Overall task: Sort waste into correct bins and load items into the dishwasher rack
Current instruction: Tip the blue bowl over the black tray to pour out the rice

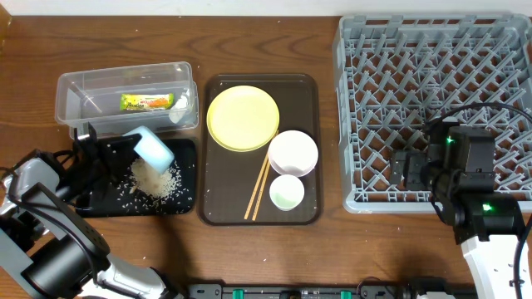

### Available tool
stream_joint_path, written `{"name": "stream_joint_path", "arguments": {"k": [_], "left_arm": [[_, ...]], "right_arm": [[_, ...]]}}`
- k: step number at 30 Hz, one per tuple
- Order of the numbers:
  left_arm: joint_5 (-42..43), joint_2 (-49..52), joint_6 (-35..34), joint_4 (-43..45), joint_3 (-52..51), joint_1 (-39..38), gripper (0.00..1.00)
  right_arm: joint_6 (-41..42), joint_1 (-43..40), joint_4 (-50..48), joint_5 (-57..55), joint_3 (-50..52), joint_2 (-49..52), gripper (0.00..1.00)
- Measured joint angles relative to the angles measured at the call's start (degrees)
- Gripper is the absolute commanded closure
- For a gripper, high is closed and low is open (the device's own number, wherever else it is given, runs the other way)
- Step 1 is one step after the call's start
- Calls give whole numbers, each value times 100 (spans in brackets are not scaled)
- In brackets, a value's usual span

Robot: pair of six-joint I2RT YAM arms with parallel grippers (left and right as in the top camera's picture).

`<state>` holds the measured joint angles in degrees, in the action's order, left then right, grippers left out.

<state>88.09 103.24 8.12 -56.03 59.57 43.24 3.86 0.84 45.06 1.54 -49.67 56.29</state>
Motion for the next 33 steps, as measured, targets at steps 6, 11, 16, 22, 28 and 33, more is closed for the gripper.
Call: {"name": "stream_joint_path", "arguments": {"k": [6,11,16,22,28,33], "left_arm": [[-85,0,81,205,0,0,94],[-302,0,37,365,0,0,93],[-358,0,-334,356,0,0,94],[-168,0,-229,348,0,0,94],[-428,0,-323,358,0,0,94],[-400,0,-258,463,0,0,94]], "right_arm": [[0,0,0,0,0,0,1],[0,0,0,0,0,0,1],[0,0,0,0,0,0,1],[0,0,-2,0,0,0,1],[0,0,0,2,0,0,1],[0,0,0,0,0,0,1]]}}
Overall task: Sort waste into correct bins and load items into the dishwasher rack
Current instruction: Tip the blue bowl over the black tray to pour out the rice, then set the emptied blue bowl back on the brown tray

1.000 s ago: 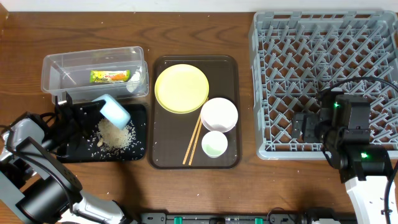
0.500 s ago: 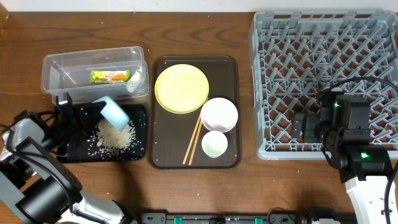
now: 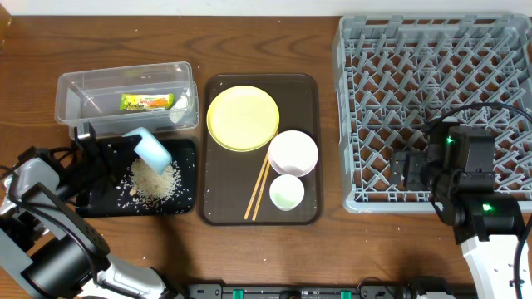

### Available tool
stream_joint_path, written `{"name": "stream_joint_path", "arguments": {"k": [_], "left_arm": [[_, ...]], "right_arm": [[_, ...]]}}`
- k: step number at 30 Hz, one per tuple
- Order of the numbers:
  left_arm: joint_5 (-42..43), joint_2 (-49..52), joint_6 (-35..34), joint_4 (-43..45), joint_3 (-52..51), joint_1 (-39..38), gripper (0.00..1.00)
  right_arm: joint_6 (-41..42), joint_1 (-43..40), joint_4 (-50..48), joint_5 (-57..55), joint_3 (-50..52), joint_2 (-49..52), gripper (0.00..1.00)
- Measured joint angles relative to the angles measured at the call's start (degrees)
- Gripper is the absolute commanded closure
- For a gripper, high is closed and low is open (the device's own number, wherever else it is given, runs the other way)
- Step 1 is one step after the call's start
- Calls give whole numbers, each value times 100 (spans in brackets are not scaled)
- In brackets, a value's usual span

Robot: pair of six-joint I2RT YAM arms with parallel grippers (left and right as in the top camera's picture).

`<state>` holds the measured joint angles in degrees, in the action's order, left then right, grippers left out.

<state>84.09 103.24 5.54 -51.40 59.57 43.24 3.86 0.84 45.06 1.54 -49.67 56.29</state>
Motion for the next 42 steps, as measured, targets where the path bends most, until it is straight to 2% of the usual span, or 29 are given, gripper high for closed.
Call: {"name": "stream_joint_path", "arguments": {"k": [10,15,21,25,29,34,41,42], "left_arm": [[168,-20,203,-247,0,-63,94],[-372,-584,223,-273,-4,-540,94],[-1797,-1934,109,-120,31,-1921,94],[-3008,-2323,0,-61,35,-3060,94],[-4159,-2288,-157,48,35,-4347,94],[-5359,-1985,-435,330,35,-5587,94],[-6277,-1215,-756,627,35,-6487,92],[-6354,-1123,-796,645,35,-6542,84]], "right_arm": [[0,0,0,0,0,0,1],[0,0,0,0,0,0,1],[0,0,-17,0,0,0,1],[0,0,-28,0,0,0,1],[0,0,-31,0,0,0,1],[0,0,-31,0,0,0,1],[0,0,-28,0,0,0,1],[0,0,-28,0,0,0,1]]}}
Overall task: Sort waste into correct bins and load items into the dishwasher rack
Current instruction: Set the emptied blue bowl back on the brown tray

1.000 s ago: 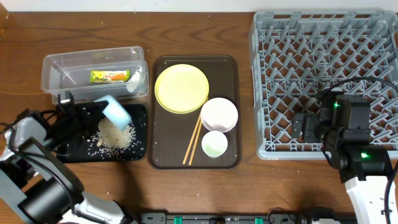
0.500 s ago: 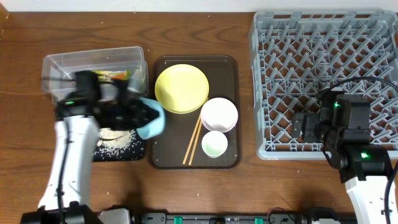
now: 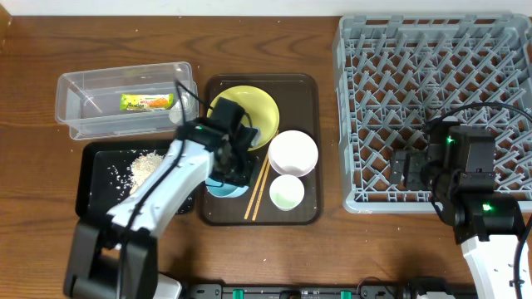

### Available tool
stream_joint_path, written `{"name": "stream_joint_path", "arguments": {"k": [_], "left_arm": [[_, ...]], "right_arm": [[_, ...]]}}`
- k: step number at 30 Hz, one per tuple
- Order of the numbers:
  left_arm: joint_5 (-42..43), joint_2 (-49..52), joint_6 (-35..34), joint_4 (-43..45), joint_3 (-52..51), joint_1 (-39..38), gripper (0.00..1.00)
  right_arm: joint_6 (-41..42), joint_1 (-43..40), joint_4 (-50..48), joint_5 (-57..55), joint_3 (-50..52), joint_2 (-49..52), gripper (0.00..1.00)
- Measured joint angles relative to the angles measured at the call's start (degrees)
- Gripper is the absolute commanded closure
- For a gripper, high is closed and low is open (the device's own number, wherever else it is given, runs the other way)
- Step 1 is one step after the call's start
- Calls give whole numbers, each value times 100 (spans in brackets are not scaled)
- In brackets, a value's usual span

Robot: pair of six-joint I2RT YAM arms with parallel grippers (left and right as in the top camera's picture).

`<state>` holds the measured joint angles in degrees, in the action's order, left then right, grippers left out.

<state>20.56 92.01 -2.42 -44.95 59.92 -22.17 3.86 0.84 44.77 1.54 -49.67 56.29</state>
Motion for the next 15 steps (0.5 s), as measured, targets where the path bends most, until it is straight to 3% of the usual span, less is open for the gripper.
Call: {"name": "stream_joint_path", "arguments": {"k": [1,5,15], "left_arm": [[-74,101,-24,0,0,-46,74],[-227,227,-125,-28,0,-66,51],[-74,-372,-190,-247,188,-66,47]], "right_arm": [[0,0,0,0,0,0,1],[0,0,0,0,0,0,1],[0,0,0,0,0,0,1]]}}
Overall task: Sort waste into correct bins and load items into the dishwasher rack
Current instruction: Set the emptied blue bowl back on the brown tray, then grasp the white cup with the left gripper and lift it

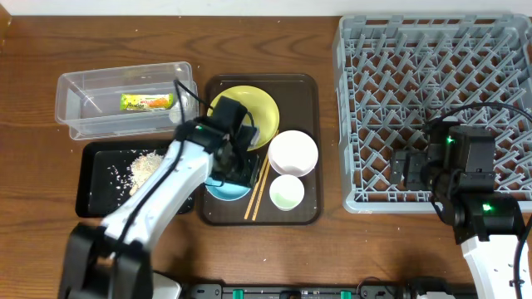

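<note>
My left gripper [235, 169] reaches over the left part of the brown tray [307, 218] and is shut on the rim of a light blue bowl [224, 191], which rests on the tray. The arm covers part of the yellow plate [264, 106] behind it. To the right lie wooden chopsticks [258, 189], a white bowl [293, 153] and a small white bowl [287, 193]. Spilled rice [143, 164] lies on the black tray [96, 195]. My right gripper [402, 168] hangs open and empty over the front left of the grey dishwasher rack [432, 50].
A clear plastic bin [79, 87] at the back left holds a yellow-green wrapper [146, 102]. The rack fills the right side of the wooden table. Cables run along the front edge.
The left arm has shifted slightly over the brown tray and the blue bowl sits a touch lower. The right arm has not moved.
The left gripper held the blue bowl tilted over the black tray, with rice lying below it, at both earliest moments. Then arm and bowl were over the left of the brown tray, the rice left on the black tray. The bowl now rests there.
</note>
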### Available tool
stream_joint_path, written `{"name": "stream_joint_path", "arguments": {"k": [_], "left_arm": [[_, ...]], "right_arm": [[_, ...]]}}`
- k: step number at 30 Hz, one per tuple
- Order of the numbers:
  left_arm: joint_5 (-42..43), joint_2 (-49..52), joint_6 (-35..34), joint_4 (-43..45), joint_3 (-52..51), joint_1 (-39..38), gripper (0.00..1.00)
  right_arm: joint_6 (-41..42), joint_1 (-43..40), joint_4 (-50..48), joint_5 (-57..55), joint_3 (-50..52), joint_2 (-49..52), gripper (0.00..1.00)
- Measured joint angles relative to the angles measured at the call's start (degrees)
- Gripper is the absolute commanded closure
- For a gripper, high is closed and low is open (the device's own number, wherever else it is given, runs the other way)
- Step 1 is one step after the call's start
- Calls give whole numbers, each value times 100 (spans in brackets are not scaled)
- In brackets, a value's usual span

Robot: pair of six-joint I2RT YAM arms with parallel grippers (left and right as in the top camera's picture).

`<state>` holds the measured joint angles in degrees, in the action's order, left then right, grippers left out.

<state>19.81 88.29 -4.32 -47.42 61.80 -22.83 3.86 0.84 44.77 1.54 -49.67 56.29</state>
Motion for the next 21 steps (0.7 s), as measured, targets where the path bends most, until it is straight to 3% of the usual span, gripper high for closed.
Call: {"name": "stream_joint_path", "arguments": {"k": [7,16,18,21], "left_arm": [[442,-566,0,83,136,-188,47],[409,251,-28,219,136,-739,48],[402,503,-50,221,136,-833,53],[396,817,-107,177,136,-916,79]], "right_arm": [[0,0,0,0,0,0,1],[0,0,61,0,0,0,1],[0,0,72,0,0,0,1],[0,0,87,0,0,0,1]]}}
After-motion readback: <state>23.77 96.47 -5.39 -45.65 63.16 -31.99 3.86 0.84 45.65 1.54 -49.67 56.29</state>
